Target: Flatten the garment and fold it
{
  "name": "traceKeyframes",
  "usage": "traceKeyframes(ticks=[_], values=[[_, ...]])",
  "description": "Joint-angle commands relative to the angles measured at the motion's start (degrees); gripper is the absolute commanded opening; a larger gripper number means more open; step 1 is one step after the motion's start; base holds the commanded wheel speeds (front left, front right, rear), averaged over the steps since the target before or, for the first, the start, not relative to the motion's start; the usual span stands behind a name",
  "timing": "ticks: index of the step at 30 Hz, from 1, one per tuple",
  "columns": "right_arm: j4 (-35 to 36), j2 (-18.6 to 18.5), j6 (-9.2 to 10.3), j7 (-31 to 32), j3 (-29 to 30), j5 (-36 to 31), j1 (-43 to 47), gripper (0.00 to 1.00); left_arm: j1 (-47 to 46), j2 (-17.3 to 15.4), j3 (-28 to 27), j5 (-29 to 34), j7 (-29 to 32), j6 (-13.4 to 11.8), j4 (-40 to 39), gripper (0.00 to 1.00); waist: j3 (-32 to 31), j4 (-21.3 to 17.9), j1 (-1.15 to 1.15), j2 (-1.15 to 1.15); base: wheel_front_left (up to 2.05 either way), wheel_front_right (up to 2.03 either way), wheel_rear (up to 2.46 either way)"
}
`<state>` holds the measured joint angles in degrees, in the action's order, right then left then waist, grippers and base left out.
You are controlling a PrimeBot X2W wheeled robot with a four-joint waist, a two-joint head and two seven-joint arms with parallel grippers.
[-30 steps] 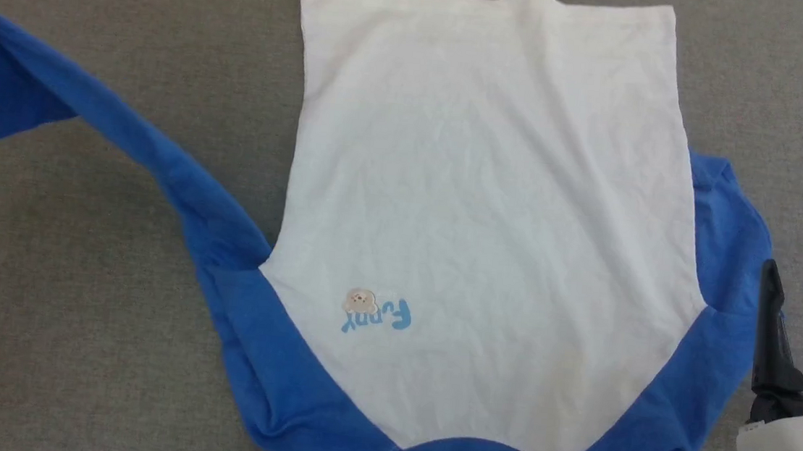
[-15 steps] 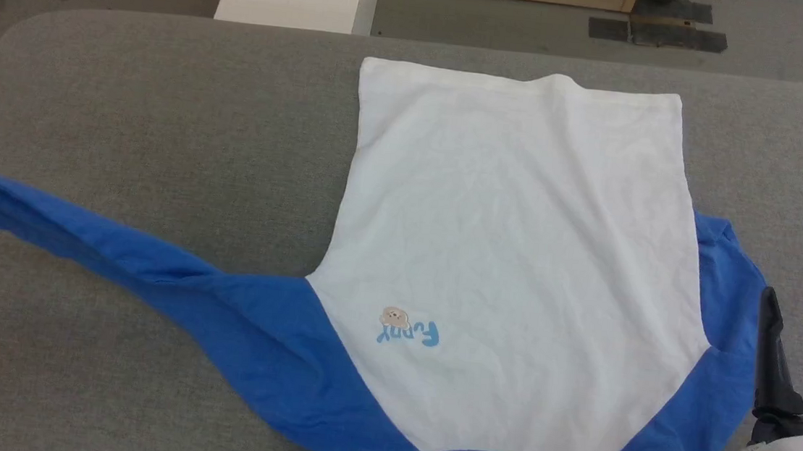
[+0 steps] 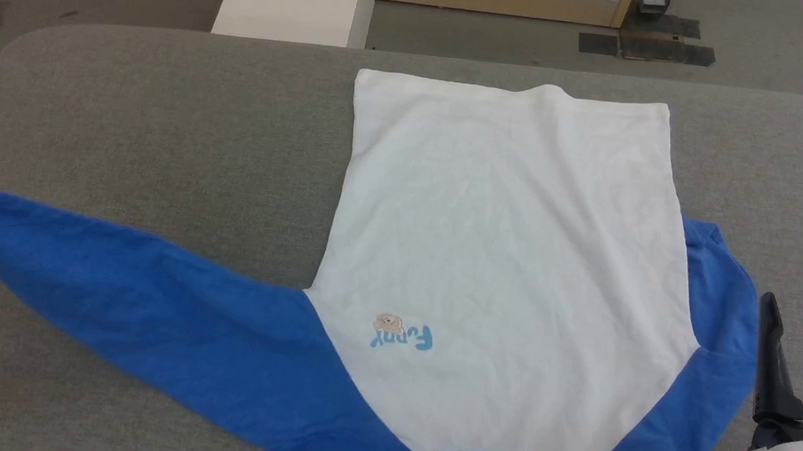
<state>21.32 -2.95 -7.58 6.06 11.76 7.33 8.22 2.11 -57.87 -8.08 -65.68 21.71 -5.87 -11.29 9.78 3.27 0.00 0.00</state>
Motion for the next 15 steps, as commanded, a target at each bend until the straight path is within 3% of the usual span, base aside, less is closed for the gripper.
traceKeyframes(ticks=[1, 7, 15], values=[[0.4, 0.1, 0.09, 0.1, 0.2, 0.2, 0.2, 1.00, 0.5, 0.7, -0.5, -1.8, 0.2, -0.2, -1.4, 0.00, 0.2, -0.4, 0.00, 0.00, 0.00, 0.00, 0.00], [1.1, 0.1, 0.09, 0.3, 1.2, 0.3, 0.1, 1.00, -3.2, 4.4, 0.7, -10.6, 3.9, -0.7, -11.7, 0.00, 0.7, -1.3, 0.00, 0.00, 0.00, 0.00, 0.00], [1.2, 0.1, 0.09, 0.1, 2.0, 0.7, -1.0, 1.00, -10.5, 5.8, 8.9, -17.4, 12.0, -6.4, -25.4, 0.00, 1.5, -2.3, 0.00, 0.00, 0.00, 0.00, 0.00]])
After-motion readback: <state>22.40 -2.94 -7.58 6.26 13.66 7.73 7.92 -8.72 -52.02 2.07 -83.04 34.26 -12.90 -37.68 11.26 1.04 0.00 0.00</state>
